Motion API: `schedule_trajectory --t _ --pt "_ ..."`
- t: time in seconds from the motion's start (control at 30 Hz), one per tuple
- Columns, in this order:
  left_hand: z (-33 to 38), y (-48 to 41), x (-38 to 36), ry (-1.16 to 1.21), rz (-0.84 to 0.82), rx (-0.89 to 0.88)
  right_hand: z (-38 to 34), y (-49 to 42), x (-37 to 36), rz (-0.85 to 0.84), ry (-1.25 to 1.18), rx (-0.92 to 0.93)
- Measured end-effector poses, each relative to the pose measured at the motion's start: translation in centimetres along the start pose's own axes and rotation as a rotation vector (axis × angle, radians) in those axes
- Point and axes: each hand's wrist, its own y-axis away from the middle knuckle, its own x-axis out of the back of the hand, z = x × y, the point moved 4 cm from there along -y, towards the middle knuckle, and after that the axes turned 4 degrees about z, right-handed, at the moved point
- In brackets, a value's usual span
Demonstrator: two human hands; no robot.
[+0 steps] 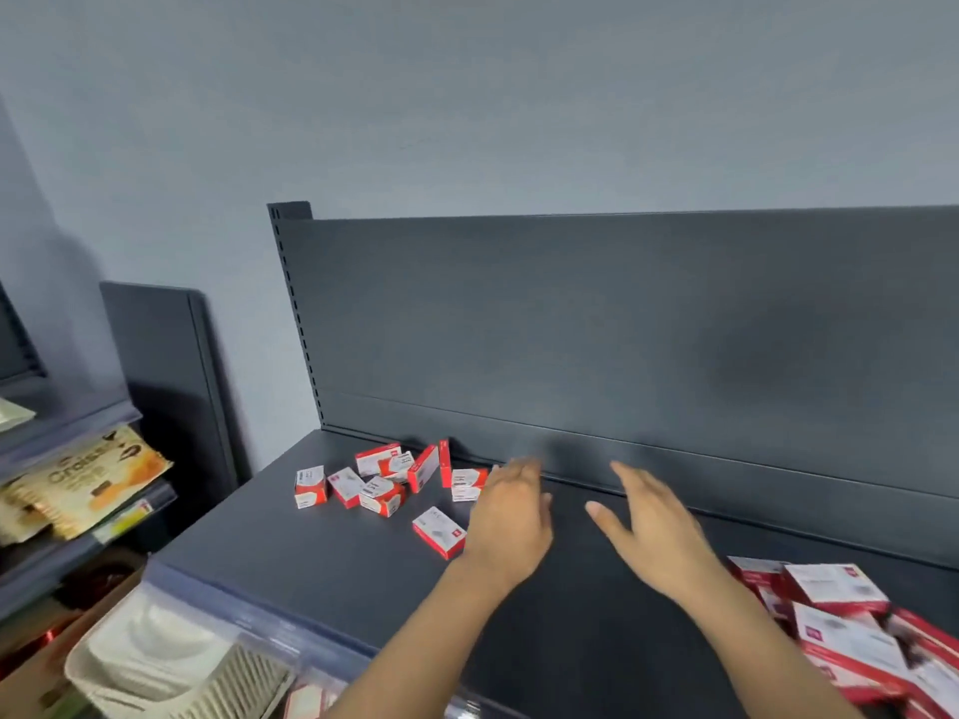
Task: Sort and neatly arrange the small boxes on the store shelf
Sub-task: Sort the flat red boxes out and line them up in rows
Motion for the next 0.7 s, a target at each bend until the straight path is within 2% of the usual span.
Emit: schedule_trajectory --t 0.1,0.2,0.43,0.6,0.7 --pt "-6.6 -0.6 1.6 -0.01 -0.038 0.071 -3.8 -1.6 -4.5 -0.064 -0.002 -0.039" --pt "-11.1 -0.9 1.4 0.04 -0.159 0.063 -6.0 -2.6 -8.2 -0.123 0.037 -0.061" --pt "-14.4 -0.2 -0.3 0.064 -0.452 -0.095 -7.0 -4.9 -13.8 -0.222 0.165 -0.032" --pt "-15.8 -0.1 -2.3 -0.092 -0.526 -0.245 -6.6 -5.1 -15.9 -0.328 0.245 -0.009" --pt "-16.2 -0.2 -2.8 -0.187 -0.471 -0.299 -6.4 -4.8 -16.2 -0.287 0.267 0.01"
